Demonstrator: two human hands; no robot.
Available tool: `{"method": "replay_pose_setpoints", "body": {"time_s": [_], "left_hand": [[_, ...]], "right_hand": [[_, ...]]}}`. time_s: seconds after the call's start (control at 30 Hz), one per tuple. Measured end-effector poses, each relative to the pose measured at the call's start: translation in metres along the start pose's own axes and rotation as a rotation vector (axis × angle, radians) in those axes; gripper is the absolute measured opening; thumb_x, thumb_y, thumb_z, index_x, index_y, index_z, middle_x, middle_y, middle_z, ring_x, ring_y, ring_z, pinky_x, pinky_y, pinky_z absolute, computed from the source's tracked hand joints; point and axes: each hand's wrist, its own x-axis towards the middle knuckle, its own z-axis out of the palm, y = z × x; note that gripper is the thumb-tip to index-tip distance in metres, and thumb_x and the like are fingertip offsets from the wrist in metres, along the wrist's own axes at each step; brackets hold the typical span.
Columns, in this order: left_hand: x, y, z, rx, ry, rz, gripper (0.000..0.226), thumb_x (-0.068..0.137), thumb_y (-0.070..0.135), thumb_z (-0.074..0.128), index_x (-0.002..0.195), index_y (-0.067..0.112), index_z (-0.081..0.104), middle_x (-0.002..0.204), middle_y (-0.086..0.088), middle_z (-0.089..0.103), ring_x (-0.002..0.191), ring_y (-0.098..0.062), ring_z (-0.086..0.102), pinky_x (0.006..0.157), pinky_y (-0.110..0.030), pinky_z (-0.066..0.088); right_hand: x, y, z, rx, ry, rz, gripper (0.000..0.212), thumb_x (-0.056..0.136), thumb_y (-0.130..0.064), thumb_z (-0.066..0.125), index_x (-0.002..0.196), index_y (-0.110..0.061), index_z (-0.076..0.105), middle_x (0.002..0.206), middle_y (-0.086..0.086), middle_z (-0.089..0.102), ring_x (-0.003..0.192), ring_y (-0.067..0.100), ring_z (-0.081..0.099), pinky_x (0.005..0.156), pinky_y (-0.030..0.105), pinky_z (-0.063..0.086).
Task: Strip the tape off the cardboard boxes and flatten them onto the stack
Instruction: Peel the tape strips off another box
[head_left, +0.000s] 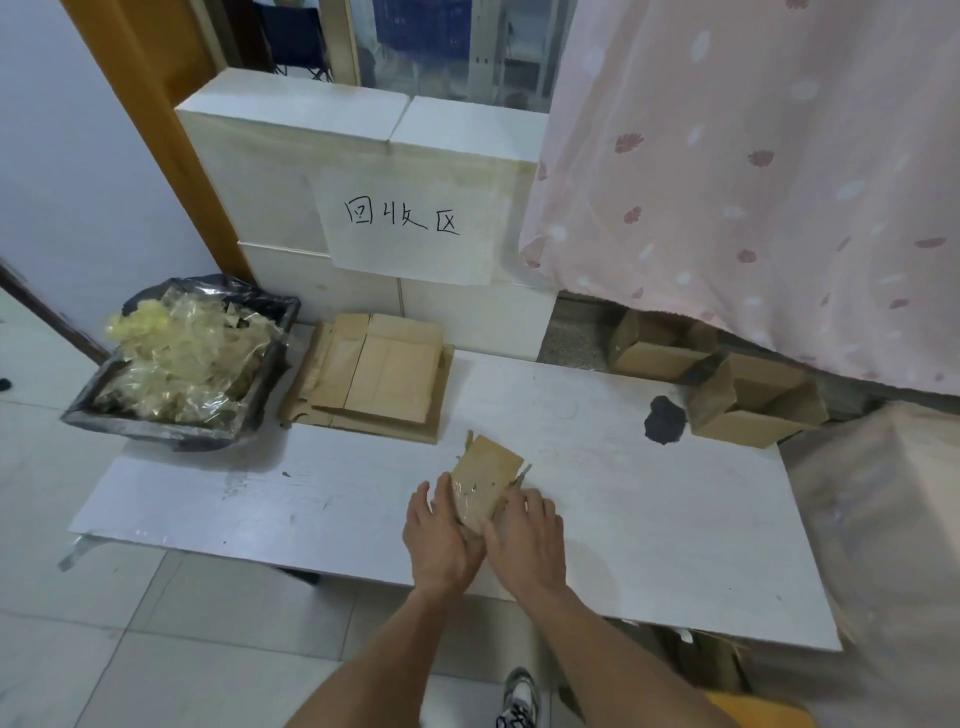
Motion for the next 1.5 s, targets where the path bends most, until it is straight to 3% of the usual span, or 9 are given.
{"method": "replay_pose_setpoints", "body": {"time_s": [0.1, 0.2, 0.27, 0.37, 0.53, 0.7, 0.97, 1.3, 1.5], "left_hand": [[0.006, -0.007, -0.004, -0.12, -0.044, 0.02, 0.101, 0.066, 0.055, 0.074, 0.147, 0.012, 0.031, 0.129, -0.006, 0.056, 0.117, -0.029, 0.053, 0.103, -0.047, 0.041], [0.007, -0.011, -0.004, -0.157, -0.046, 0.017, 0.092, 0.062, 0.06, 0.06, 0.139, 0.016, 0.035, 0.124, 0.003, 0.055, 0.123, -0.027, 0.049, 0.115, -0.05, 0.025], [0.01, -0.013, -0.003, -0.097, -0.07, 0.072, 0.076, 0.069, 0.054, 0.054, 0.134, 0.02, 0.037, 0.13, 0.005, 0.049, 0.14, -0.028, 0.034, 0.121, -0.051, 0.008], [0.014, -0.017, -0.002, 0.047, -0.093, 0.114, 0.081, 0.079, 0.053, 0.055, 0.146, 0.017, 0.026, 0.16, -0.001, 0.022, 0.153, -0.023, -0.004, 0.12, -0.05, -0.011], [0.018, -0.011, -0.009, 0.235, -0.078, 0.112, 0.097, 0.072, 0.074, 0.05, 0.148, 0.021, 0.022, 0.166, -0.003, 0.0, 0.152, -0.025, -0.014, 0.12, -0.055, -0.009], [0.025, -0.006, -0.008, 0.368, -0.11, 0.103, 0.099, 0.076, 0.079, 0.051, 0.151, 0.025, 0.017, 0.166, -0.003, -0.009, 0.15, -0.028, -0.021, 0.119, -0.059, -0.008], [0.029, -0.006, -0.01, 0.405, -0.096, 0.123, 0.096, 0.077, 0.083, 0.046, 0.153, 0.03, 0.019, 0.166, 0.005, -0.007, 0.15, -0.027, -0.022, 0.117, -0.059, -0.014], [0.031, 0.0, -0.018, 0.422, -0.151, 0.132, 0.093, 0.08, 0.076, 0.052, 0.154, 0.031, 0.017, 0.167, 0.006, 0.001, 0.15, -0.03, -0.019, 0.114, -0.061, -0.019], [0.034, -0.001, -0.016, 0.403, -0.193, 0.123, 0.088, 0.077, 0.063, 0.066, 0.148, 0.032, 0.024, 0.164, 0.008, 0.018, 0.152, -0.034, -0.01, 0.112, -0.066, -0.017]], "right_hand": [[0.009, 0.007, -0.004, -0.078, -0.046, -0.209, 0.049, 0.093, -0.046, 0.046, 0.138, -0.027, 0.046, 0.144, -0.001, 0.041, 0.13, 0.022, 0.034, 0.108, 0.035, 0.028], [0.019, 0.004, -0.003, -0.1, -0.138, -0.343, 0.056, 0.093, -0.049, 0.047, 0.145, -0.032, 0.039, 0.155, -0.004, 0.029, 0.144, 0.02, 0.02, 0.118, 0.038, 0.016], [0.026, -0.002, -0.002, -0.114, -0.177, -0.365, 0.058, 0.094, -0.052, 0.046, 0.147, -0.031, 0.037, 0.159, -0.002, 0.025, 0.147, 0.021, 0.014, 0.121, 0.042, 0.008], [0.036, -0.01, -0.002, -0.124, -0.192, -0.337, 0.06, 0.094, -0.055, 0.044, 0.147, -0.029, 0.036, 0.159, -0.002, 0.023, 0.149, 0.023, 0.011, 0.123, 0.043, 0.007], [0.053, -0.016, -0.008, -0.092, -0.13, -0.28, 0.056, 0.09, -0.054, 0.048, 0.137, -0.025, 0.048, 0.151, 0.0, 0.034, 0.146, 0.022, 0.016, 0.118, 0.04, 0.019], [0.062, -0.02, -0.007, -0.063, -0.16, -0.276, 0.054, 0.092, -0.051, 0.052, 0.139, -0.024, 0.048, 0.155, -0.003, 0.03, 0.15, 0.022, 0.007, 0.121, 0.039, 0.009], [0.07, -0.027, -0.009, -0.139, -0.167, -0.328, 0.043, 0.093, -0.048, 0.05, 0.126, -0.022, 0.059, 0.147, -0.005, 0.042, 0.145, 0.02, 0.02, 0.119, 0.038, 0.012], [0.065, -0.036, -0.035, -0.228, -0.24, -0.367, 0.038, 0.097, -0.044, 0.041, 0.128, -0.026, 0.055, 0.146, 0.0, 0.041, 0.143, 0.026, 0.023, 0.116, 0.042, 0.02], [0.066, -0.036, -0.041, -0.274, -0.282, -0.364, 0.033, 0.098, -0.04, 0.044, 0.126, -0.023, 0.053, 0.144, 0.0, 0.04, 0.14, 0.028, 0.025, 0.11, 0.041, 0.027]]}}
